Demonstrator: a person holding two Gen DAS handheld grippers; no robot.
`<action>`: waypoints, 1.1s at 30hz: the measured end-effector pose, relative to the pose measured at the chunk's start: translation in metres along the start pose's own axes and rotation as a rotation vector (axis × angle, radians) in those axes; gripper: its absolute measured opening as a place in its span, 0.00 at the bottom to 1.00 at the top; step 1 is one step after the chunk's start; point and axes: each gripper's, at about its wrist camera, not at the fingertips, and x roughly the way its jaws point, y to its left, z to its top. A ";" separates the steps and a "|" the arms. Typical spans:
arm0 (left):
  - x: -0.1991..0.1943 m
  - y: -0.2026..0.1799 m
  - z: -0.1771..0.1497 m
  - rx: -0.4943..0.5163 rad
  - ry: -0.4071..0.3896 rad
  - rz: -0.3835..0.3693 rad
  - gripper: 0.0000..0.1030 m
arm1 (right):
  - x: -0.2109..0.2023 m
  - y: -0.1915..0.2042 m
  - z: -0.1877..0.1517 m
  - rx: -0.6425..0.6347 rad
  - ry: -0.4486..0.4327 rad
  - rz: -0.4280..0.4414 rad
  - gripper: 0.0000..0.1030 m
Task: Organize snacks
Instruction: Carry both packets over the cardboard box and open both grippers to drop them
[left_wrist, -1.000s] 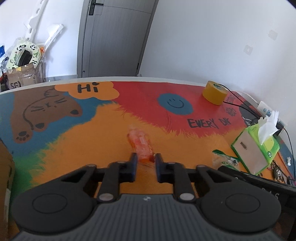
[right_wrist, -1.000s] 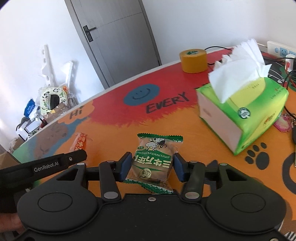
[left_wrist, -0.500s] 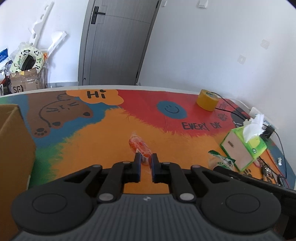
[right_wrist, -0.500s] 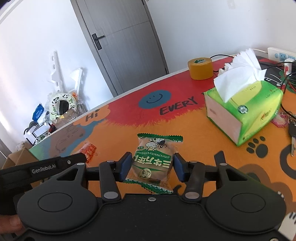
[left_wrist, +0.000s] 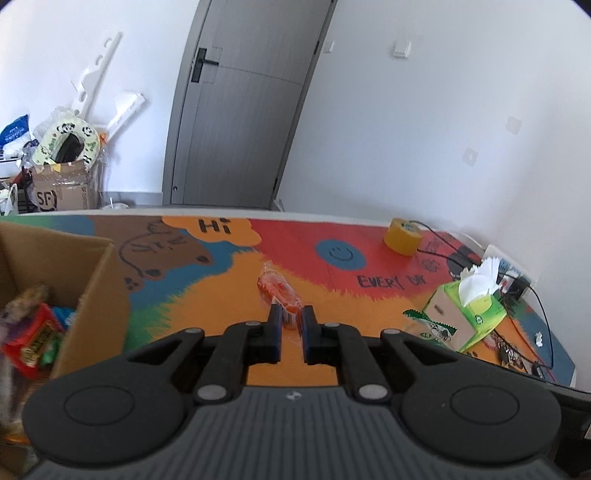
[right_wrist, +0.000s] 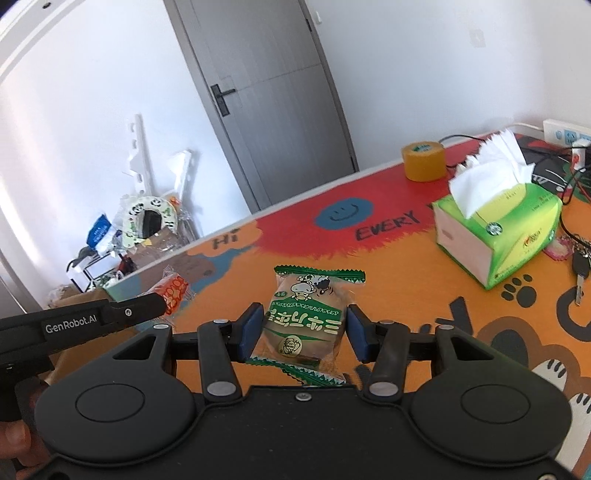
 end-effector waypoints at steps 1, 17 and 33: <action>-0.004 0.002 0.001 -0.003 -0.007 0.001 0.09 | -0.002 0.002 0.000 -0.004 -0.004 0.004 0.48; -0.056 0.051 0.019 -0.052 -0.104 0.062 0.09 | -0.003 0.061 0.009 -0.075 -0.048 0.111 0.48; -0.078 0.115 0.028 -0.125 -0.146 0.153 0.09 | 0.016 0.118 0.010 -0.141 -0.029 0.202 0.48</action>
